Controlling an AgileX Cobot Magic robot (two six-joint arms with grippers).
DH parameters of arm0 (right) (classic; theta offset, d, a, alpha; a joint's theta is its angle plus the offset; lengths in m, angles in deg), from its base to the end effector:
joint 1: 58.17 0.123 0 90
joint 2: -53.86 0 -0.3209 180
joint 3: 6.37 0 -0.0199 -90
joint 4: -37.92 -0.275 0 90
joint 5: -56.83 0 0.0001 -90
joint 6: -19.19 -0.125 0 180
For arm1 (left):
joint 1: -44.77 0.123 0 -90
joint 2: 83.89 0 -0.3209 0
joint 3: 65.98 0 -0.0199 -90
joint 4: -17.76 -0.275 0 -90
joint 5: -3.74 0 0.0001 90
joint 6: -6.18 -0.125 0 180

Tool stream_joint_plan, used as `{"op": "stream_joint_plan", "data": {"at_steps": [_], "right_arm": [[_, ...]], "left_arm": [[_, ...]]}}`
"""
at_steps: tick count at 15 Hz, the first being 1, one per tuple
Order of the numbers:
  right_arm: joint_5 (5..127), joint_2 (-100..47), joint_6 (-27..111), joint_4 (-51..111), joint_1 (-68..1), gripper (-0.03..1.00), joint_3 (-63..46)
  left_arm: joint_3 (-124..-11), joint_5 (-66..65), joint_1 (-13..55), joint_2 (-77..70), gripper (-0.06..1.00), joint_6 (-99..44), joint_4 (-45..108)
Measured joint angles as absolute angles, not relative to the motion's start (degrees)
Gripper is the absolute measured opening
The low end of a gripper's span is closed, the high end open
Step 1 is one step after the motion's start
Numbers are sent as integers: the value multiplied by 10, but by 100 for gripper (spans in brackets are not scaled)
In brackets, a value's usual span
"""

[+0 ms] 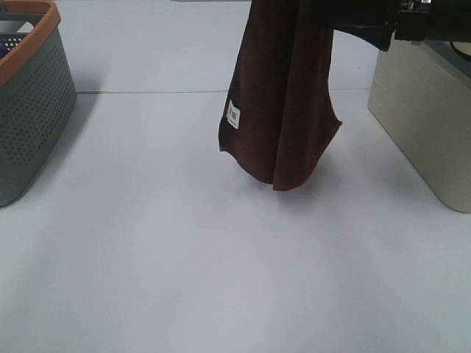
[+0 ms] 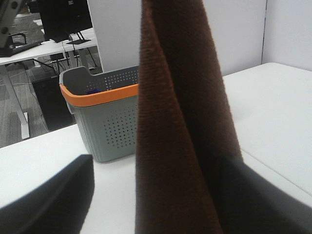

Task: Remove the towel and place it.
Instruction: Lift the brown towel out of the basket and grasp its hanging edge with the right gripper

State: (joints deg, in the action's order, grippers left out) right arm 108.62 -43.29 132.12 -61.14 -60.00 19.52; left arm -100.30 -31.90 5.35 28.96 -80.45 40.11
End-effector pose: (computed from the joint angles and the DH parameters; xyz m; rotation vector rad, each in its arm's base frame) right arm 0.3574 0.0857 0.2790 -0.6761 1.7430 0.7348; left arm 0.3710 -0.3409 0.4470 1.6537 1.0291 0.1135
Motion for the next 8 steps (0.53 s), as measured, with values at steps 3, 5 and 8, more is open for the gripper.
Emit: {"op": "stream_joint_plan", "data": {"at_steps": [3,5,8], "right_arm": [[1085,-440,1323,-612,-600,62,187],[1074,-443,1326,-611,-600,62,187],[1071,-443,1327,-611,-600,56,187]], "left_arm": [[-1003,-319,51,290,0,-806,401],[-1003,-319,51,290,0,-806,401],[-1003,-318,51,290,0,-807,401]]}}
